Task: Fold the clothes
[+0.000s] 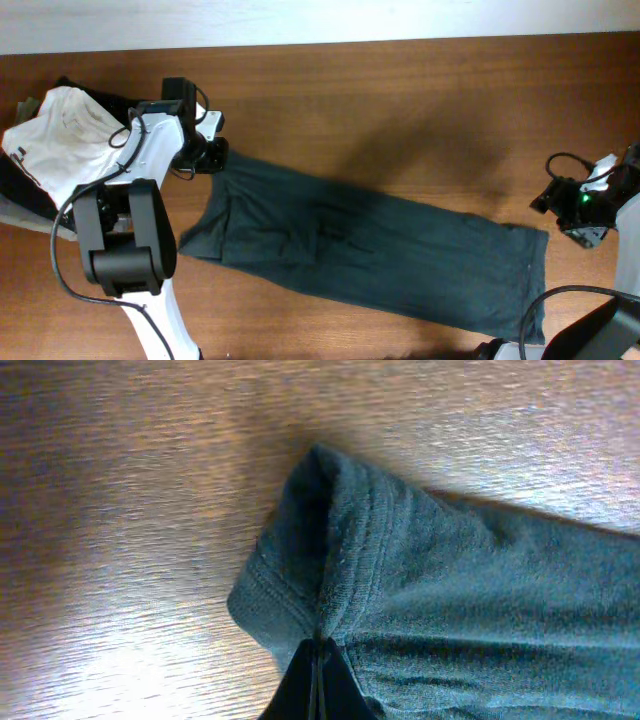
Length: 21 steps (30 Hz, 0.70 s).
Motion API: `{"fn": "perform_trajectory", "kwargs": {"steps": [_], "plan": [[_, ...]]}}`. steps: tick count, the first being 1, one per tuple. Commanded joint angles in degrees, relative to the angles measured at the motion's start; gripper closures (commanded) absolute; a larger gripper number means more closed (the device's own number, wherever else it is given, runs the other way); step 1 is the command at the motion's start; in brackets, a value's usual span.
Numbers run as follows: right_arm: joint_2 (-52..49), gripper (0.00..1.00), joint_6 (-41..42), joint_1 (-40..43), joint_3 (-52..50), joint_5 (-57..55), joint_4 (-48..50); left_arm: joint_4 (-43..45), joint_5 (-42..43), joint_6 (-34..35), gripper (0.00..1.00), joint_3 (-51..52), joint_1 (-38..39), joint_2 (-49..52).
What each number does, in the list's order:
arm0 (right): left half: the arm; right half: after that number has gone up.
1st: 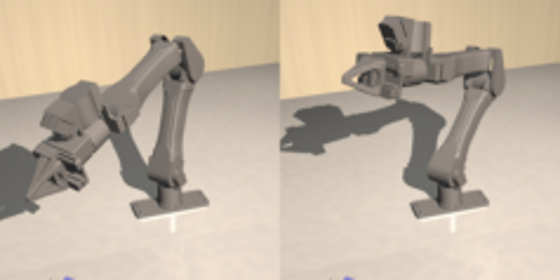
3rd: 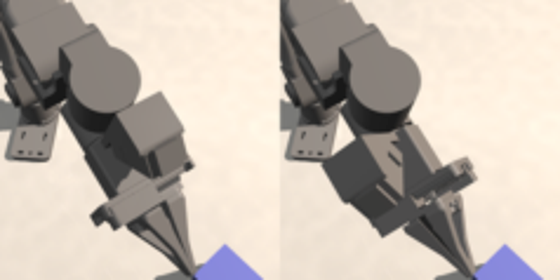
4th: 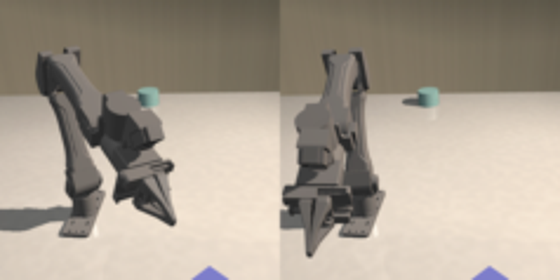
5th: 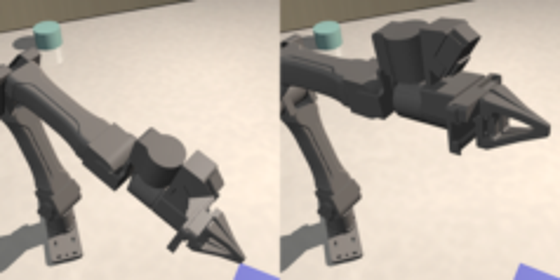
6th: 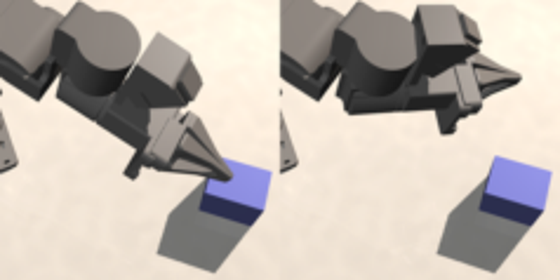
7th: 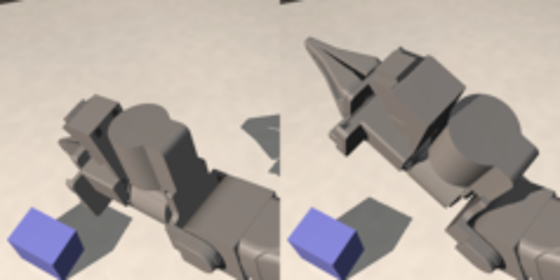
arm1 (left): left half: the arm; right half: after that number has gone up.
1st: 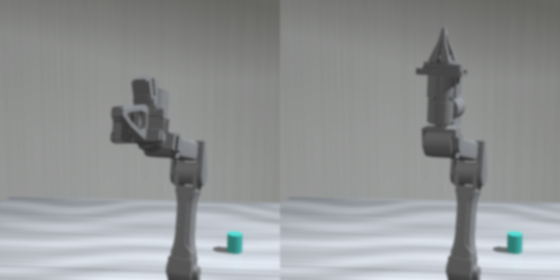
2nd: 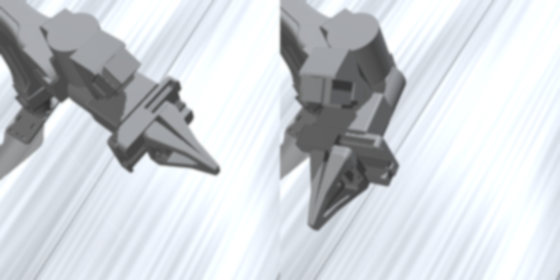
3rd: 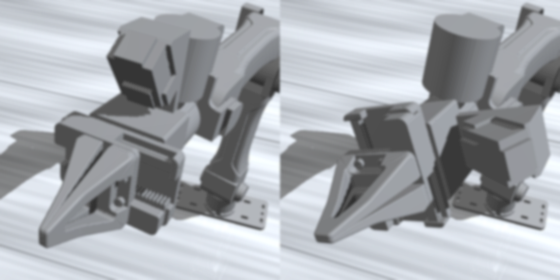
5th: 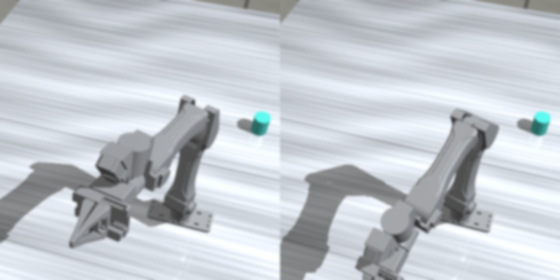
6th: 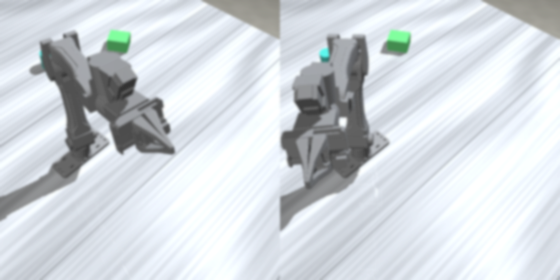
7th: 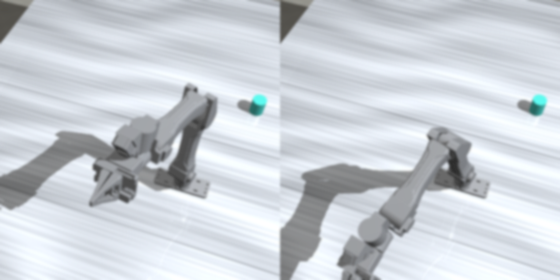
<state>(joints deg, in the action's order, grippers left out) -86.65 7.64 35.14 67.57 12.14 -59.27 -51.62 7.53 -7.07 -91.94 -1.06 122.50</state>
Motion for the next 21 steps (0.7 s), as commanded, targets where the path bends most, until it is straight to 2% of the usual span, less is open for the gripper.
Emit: {"fn": "perform_trajectory", "kwargs": {"steps": [1, 8, 14, 18, 21], "plan": [[-3.0, 0.3, 2.5, 0.2, -0.2, -5.2, 2.8, -0.1, 0.6, -1.0, 1.0, -0.5, -0.3, -1.4], [-12.9, 0.3, 2.5, 0.2, -0.2, -9.0, 3.5, -0.1, 0.6, -1.0, 0.99, -0.5, -0.3, -1.4], [-17.9, 0.48, 2.5, 0.3, -0.2, -6.8, 3.6, 0.0, 0.6, -1.0, 0.99, -0.5, -0.3, -1.4], [-18.4, 0.49, 2.6, 0.3, -0.2, -9.9, 3.8, 0.0, 0.6, -1.0, 0.99, -0.5, -0.3, -1.4], [-18.5, 0.64, 2.9, 0.3, -0.2, -10.1, 4.0, 0.0, 0.6, -1.0, 0.99, -0.5, -0.3, -1.4]]}}
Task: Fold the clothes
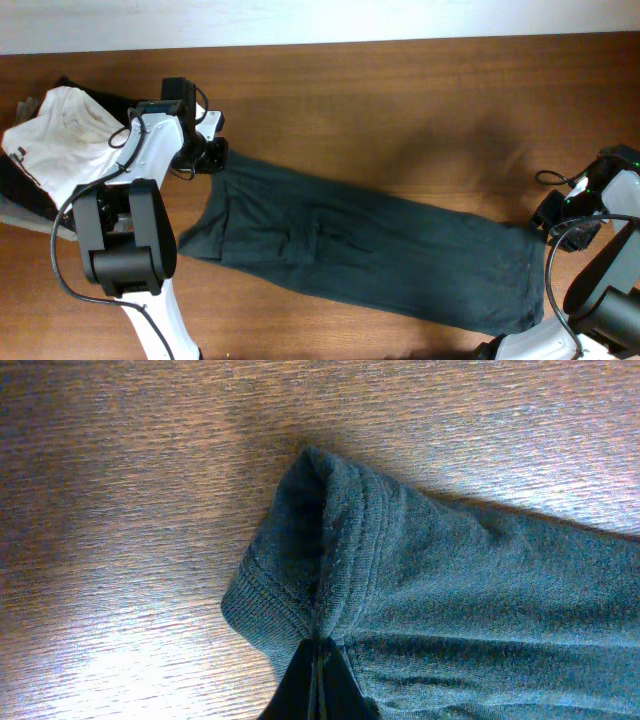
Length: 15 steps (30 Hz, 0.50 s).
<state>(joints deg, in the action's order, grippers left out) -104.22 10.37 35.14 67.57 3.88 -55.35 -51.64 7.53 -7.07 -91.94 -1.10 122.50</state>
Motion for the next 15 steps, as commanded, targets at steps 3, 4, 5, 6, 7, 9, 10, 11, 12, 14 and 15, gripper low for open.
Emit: {"fn": "perform_trajectory", "kwargs": {"steps": [3, 4, 5, 6, 7, 9, 10, 11, 12, 14, 15], "plan": [[-1.1, 0.67, 2.6, 0.2, -0.2, -3.7, 0.4, 0.0, 0.6, -1.0, 0.99, -0.5, -0.3, -1.4], [-1.1, 0.64, 2.6, 0.2, -0.2, -3.7, 0.4, 0.0, 0.6, -1.0, 0.99, -0.5, -0.3, -1.4], [-1.1, 0.62, 2.6, 0.2, -0.2, -3.7, 0.4, 0.0, 0.6, -1.0, 0.99, -0.5, -0.3, -1.4], [-1.1, 0.62, 2.6, 0.3, -0.2, -3.7, 0.6, 0.0, 0.6, -1.0, 0.99, -0.5, -0.3, -1.4], [-1.1, 0.62, 2.6, 0.3, -0.2, -3.7, 0.8, 0.0, 0.6, -1.0, 0.99, -0.5, -0.3, -1.4], [-1.2, 0.61, 2.6, 0.2, -0.2, -3.7, 1.3, 0.0, 0.6, -1.0, 0.99, -0.5, -0.3, -1.4], [-1.2, 0.61, 3.3, 0.2, -0.5, -3.7, 1.8, 0.0, 0.6, -1.0, 0.99, -0.5, -0.3, -1.4], [-1.2, 0.61, 3.7, 0.3, -1.0, -3.7, 2.6, 0.0, 0.6, -1.0, 0.99, -0.5, -0.3, -1.4], [-1.2, 0.62, 3.7, 0.2, -1.5, -3.7, 3.2, 0.0, 0.6, -1.0, 0.99, -0.5, -0.3, -1.4], [-1.2, 0.75, 4.1, 0.3, -2.2, -3.5, 3.9, 0.0, 0.6, -1.0, 0.99, -0.5, -0.3, -1.4], [-1.2, 0.87, 4.8, 0.3, -2.3, -3.5, 4.3, -0.1, 0.6, -1.0, 0.99, -0.5, -0.3, -1.4]]}}
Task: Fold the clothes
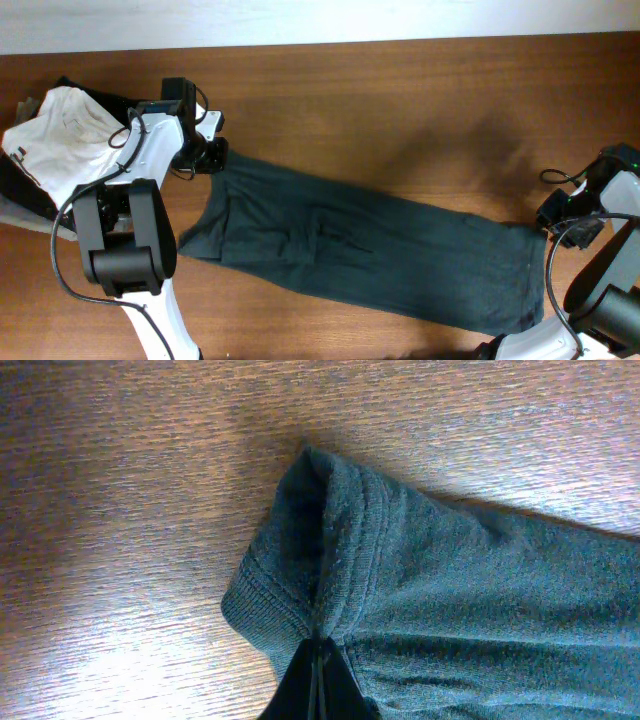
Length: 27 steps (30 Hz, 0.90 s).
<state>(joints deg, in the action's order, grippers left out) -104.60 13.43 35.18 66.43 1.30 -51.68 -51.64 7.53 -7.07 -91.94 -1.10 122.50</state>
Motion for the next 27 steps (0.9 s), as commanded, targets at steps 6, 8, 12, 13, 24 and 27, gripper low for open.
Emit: {"fn": "perform_trajectory", "kwargs": {"steps": [6, 8, 12, 13, 24, 27], "plan": [[-0.8, 0.96, 4.7, 5.4, 0.6, 3.6, 3.1, -0.4, -0.1, -1.0, 0.99, -0.5, -0.3, -1.4], [-0.8, 0.96, 3.5, 7.7, 1.5, 7.2, 4.1, -0.6, -0.2, -1.4, 0.99, -0.5, -0.3, -1.4], [-0.8, 0.96, 1.4, 10.0, 2.1, 11.2, 4.7, -1.1, -1.6, -1.4, 0.99, -0.5, -0.4, -1.4], [-0.8, 0.96, 1.4, 9.9, 2.1, 11.4, 4.8, -1.2, -1.6, -1.4, 0.99, -0.5, -0.5, -1.4], [-0.8, 0.46, -5.5, 5.6, -3.4, 16.0, 2.7, -0.9, -1.3, -1.4, 0.94, -0.5, -0.5, -1.4], [-0.8, 0.79, -2.8, 5.4, -6.4, 15.2, 7.1, -0.9, -1.3, -1.4, 0.94, -0.5, -0.5, -1.4]]}}
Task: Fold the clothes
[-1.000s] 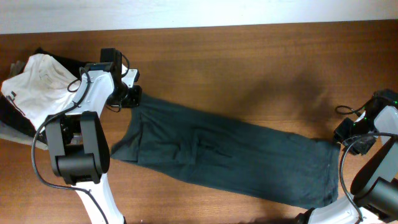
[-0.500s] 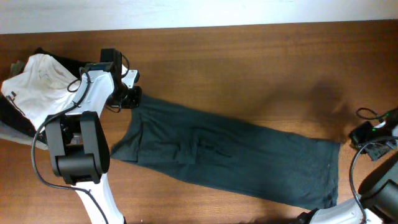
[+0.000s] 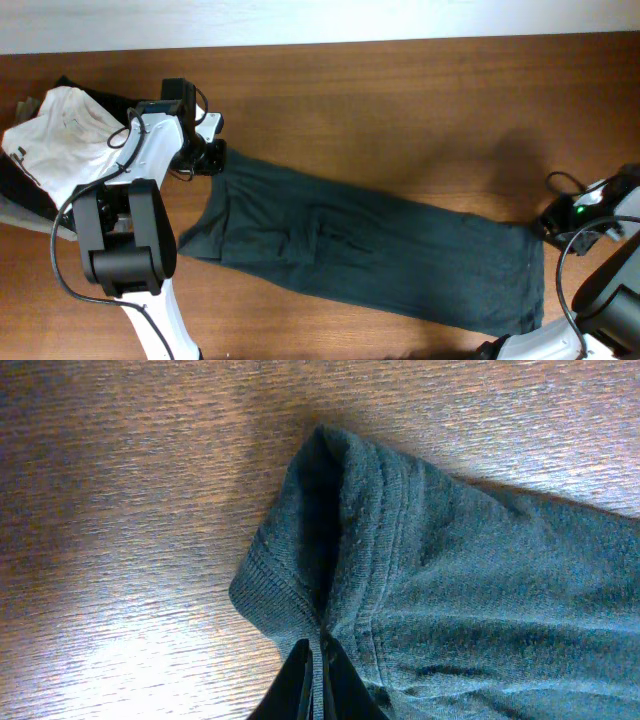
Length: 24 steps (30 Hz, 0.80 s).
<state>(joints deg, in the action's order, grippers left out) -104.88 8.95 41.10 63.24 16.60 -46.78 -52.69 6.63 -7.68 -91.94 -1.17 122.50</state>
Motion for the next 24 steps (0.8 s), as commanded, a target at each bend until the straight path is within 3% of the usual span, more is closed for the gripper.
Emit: {"fn": "perform_trajectory", "kwargs": {"steps": [1, 16, 21, 22, 24], "plan": [[-0.5, 0.93, 3.0, -0.3, -3.5, -0.9, 2.8, 0.1, -0.4, -0.8, 0.93, -0.5, -0.4, -1.4], [-0.5, 0.96, 3.5, 2.1, 6.3, -3.3, -2.1, 0.0, 0.0, -0.8, 0.98, -0.5, -0.4, -1.4], [-0.5, 0.96, 3.5, 2.1, 6.3, -3.3, -3.0, 2.1, 17.2, -2.3, 0.7, -2.7, -0.3, -1.4], [-0.5, 0.96, 3.5, 2.1, 6.3, -3.3, -3.3, 2.3, 17.4, -2.3, 0.62, -2.7, -0.3, -1.4], [-0.5, 0.96, 3.5, 2.1, 6.3, -3.3, -3.5, 2.4, 17.4, -2.3, 0.57, -2.6, -0.3, -1.1]]}}
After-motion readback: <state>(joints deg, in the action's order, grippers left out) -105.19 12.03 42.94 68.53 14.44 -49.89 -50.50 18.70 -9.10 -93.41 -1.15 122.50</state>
